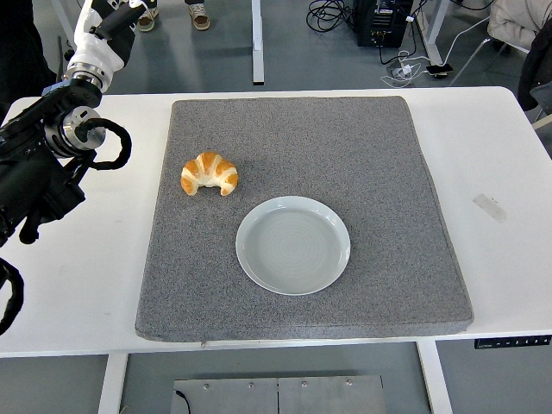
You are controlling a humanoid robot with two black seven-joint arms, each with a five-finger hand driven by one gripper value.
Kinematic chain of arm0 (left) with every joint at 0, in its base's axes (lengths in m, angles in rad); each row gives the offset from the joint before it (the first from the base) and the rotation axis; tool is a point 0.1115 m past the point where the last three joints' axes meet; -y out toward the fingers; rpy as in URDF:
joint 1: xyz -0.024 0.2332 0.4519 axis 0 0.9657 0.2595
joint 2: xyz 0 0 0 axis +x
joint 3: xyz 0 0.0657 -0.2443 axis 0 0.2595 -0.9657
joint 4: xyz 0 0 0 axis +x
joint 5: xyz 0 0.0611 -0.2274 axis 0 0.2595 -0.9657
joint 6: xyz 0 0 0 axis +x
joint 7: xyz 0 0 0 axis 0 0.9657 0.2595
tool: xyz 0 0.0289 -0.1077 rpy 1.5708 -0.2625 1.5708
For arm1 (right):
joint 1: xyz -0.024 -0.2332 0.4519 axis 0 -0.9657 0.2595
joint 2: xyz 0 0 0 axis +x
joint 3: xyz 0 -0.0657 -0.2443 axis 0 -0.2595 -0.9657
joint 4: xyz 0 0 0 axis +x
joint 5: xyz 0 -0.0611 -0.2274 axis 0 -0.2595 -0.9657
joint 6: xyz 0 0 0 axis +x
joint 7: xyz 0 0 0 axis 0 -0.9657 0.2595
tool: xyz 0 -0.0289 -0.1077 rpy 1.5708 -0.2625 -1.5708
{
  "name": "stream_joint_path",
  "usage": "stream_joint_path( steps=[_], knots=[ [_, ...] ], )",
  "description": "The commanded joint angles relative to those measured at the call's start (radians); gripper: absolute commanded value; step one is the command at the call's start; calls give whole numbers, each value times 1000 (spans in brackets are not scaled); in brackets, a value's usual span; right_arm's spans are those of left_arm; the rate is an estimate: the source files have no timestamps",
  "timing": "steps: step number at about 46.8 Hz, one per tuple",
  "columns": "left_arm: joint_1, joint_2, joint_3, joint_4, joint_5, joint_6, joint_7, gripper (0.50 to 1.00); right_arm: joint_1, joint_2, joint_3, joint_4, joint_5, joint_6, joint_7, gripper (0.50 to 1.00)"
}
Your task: Place the bread on the plate
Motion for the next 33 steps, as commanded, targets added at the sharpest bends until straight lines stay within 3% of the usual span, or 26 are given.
stream_joint_path(
  steps=[1,8,22,25,33],
  knots=[
    [-17,24,38,-1,0,-20,3,975,0,0,0,0,0,0,0,1000],
    [-28,56,90,-45,8,-12,17,975,0,0,0,0,0,0,0,1000],
    [-74,115,329,-176,45,39,16,975,0,0,0,0,0,0,0,1000],
    [-86,154,378,-254,111,78,16,975,0,0,0,0,0,0,0,1000],
    [-136,208,492,-440,238,255,14,975,0,0,0,0,0,0,0,1000]
  ],
)
